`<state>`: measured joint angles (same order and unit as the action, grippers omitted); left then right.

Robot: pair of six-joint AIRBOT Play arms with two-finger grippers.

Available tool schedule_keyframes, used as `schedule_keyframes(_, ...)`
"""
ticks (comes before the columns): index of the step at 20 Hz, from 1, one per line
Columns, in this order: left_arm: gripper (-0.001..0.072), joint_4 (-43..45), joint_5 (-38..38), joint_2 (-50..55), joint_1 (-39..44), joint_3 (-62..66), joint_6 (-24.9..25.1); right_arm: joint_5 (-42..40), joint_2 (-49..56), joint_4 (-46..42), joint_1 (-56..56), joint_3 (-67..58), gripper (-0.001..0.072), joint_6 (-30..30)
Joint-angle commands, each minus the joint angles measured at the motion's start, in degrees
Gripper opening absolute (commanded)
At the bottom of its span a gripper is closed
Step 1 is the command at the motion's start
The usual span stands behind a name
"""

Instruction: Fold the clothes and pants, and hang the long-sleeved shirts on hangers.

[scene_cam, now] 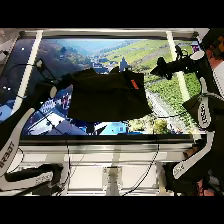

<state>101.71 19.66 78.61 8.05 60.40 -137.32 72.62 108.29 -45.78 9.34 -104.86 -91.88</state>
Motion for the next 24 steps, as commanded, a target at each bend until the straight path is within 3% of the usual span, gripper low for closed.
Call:
schedule_keyframes(1,0.0005,0.5,1.0,-4.9,-3.3,0.0,1.2,-2.8,0.0,0.0,0.0,0.0,0.0023,0.0)
schedule_keyframes(4,0.0006,0.3,8.5,-4.7,-3.3,-0.1,2.3,-3.6,0.0,0.1,0.0,0.0,0.0023,0.0)
schedule_keyframes(12,0.0018,0.3,8.5,4.4,-1.0,-0.2,3.2,-0.5,0.0,0.6,0.0,0.0,0.0024,0.0)
schedule_keyframes(13,0.0043,0.3,8.5,5.5,-1.5,-0.2,3.2,0.0,0.0,0.6,0.0,0.0,0.0024,0.0)
schedule_keyframes(15,0.0373,0.3,8.5,7.0,-2.2,-0.2,3.1,0.2,0.0,0.5,0.0,0.0,0.0024,0.0)
schedule_keyframes(24,0.0377,0.2,4.1,-0.1,-8.7,0.4,3.1,-6.9,0.0,4.0,0.0,0.0,0.0024,-0.1)
